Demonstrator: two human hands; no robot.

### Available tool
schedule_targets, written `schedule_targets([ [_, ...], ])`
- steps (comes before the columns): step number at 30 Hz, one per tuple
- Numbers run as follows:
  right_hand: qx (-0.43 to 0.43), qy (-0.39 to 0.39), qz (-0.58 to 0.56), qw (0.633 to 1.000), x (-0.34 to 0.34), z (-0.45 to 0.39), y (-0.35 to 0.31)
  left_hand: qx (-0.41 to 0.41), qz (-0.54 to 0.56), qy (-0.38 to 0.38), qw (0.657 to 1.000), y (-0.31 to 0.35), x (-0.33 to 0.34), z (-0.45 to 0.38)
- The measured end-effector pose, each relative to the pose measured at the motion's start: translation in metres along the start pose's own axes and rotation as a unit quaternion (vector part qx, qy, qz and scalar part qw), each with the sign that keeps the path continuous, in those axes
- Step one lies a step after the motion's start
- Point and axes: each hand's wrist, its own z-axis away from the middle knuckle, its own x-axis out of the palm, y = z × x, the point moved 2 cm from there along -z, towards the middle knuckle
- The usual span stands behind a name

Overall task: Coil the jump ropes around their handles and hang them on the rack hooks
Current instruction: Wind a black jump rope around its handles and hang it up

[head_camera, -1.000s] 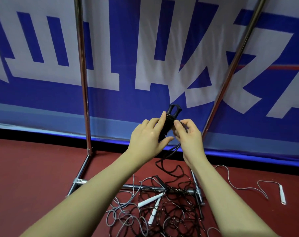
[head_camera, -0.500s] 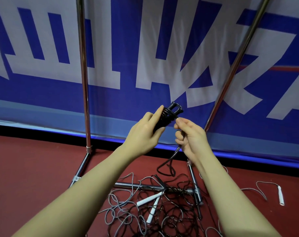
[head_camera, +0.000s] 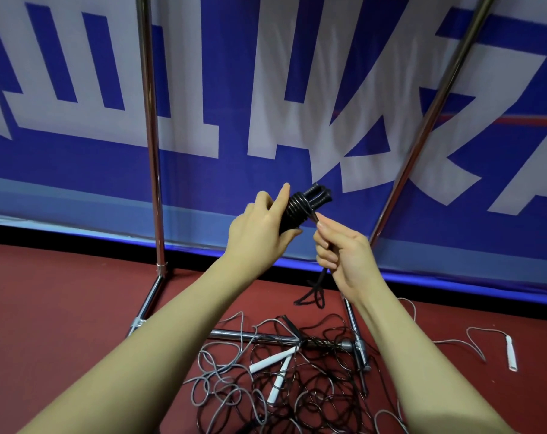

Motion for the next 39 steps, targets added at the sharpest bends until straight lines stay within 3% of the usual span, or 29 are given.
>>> schedule_targets([
  [6, -0.038, -0.022, 0.038, 0.998, -0.003, 0.004, -0.004, 0.068, 0.192, -0.037, 0.978, -0.010, -0.006, -0.002],
  [11, -0.023, -0.016, -0.010, 1.000, -0.003, 0.000, -0.002, 0.022, 0.365, -0.086, 0.927, -0.002, -0.003, 0.002],
  [13, -0.022, -0.011, -0.015, 1.000, -0.004, -0.001, -0.002, 0.029, 0.331, -0.083, 0.939, -0.002, -0.002, 0.002],
  [17, -0.016, -0.031, -0.003, 0.999, -0.006, -0.001, -0.001, 0.036, 0.130, -0.023, 0.991, 0.000, 0.001, 0.004],
  [22, -0.026, -0.066, 0.010, 0.997, -0.008, -0.001, -0.009, 0.104, 0.003, 0.084, 0.991, 0.001, 0.002, 0.001],
  [26, -0.057, -0.009, 0.065, 0.996, -0.012, -0.002, -0.008, 0.084, 0.076, 0.043, 0.993, 0.002, -0.005, 0.004],
  [31, -0.042, -0.043, 0.025, 0.998, -0.013, -0.001, -0.008, 0.058, 0.278, -0.054, 0.957, 0.005, -0.008, 0.005],
  [34, -0.024, -0.054, -0.012, 0.998, -0.012, -0.003, -0.006, 0.043, 0.297, 0.004, 0.954, 0.008, -0.007, 0.004],
  [37, -0.021, -0.044, -0.018, 0.999, -0.010, -0.004, -0.005, 0.051, 0.202, 0.053, 0.977, 0.011, -0.008, 0.001],
  [39, -0.029, -0.037, -0.044, 0.998, -0.009, -0.004, -0.007, 0.048, 0.211, 0.066, 0.974, 0.011, -0.012, 0.001],
])
